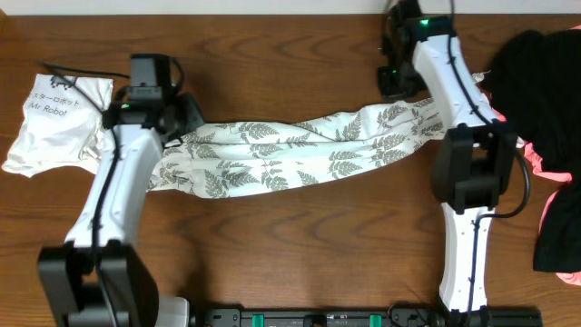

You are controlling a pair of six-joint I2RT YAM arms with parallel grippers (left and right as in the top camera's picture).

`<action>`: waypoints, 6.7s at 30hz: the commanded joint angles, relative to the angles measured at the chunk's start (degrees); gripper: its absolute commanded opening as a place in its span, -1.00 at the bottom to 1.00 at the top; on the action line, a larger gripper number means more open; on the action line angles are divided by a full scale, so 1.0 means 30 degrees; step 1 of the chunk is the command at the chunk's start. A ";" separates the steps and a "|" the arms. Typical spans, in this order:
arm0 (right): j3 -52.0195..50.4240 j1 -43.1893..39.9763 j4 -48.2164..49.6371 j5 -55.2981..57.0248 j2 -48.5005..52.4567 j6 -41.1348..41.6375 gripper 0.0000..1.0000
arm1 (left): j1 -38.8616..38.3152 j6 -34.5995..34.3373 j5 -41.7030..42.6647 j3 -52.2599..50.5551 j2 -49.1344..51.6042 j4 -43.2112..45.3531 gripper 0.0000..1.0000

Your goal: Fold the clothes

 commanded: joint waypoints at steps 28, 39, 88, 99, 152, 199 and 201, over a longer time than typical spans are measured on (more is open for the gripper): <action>0.0255 -0.4794 -0.0852 0.0051 -0.0401 1.0462 -0.33 | -0.0561 0.0474 -0.0015 -0.0277 0.3257 -0.0466 -0.86; -0.0015 -0.4750 -0.0794 0.0379 -0.0393 1.4841 -0.17 | -0.0561 0.0481 -0.0015 -0.0277 0.3257 -0.0546 -0.86; -0.4393 -0.4641 0.2200 0.1290 -0.1435 1.5883 -0.67 | -0.0561 0.0605 -0.0015 -0.0277 0.3257 -0.0546 -0.75; -0.4393 -0.4860 0.2127 0.0969 -0.1508 1.7078 0.63 | -0.0561 0.0612 -0.0015 -0.0270 0.3257 -0.0554 -0.71; -0.4109 -0.4517 0.7461 -0.1290 -0.2251 1.2342 0.30 | -0.0561 0.1115 -0.0022 -0.0270 0.3257 -0.0546 -0.68; -0.6557 -0.3687 1.0083 0.0219 -0.2149 1.2641 -0.06 | -0.0561 0.1107 -0.0022 -0.0277 0.3257 -0.0546 -0.67; -0.6557 -0.3694 0.9879 0.0291 -0.2412 1.2626 -0.10 | -0.0561 0.1107 -0.0022 -0.0277 0.3257 -0.0546 -0.67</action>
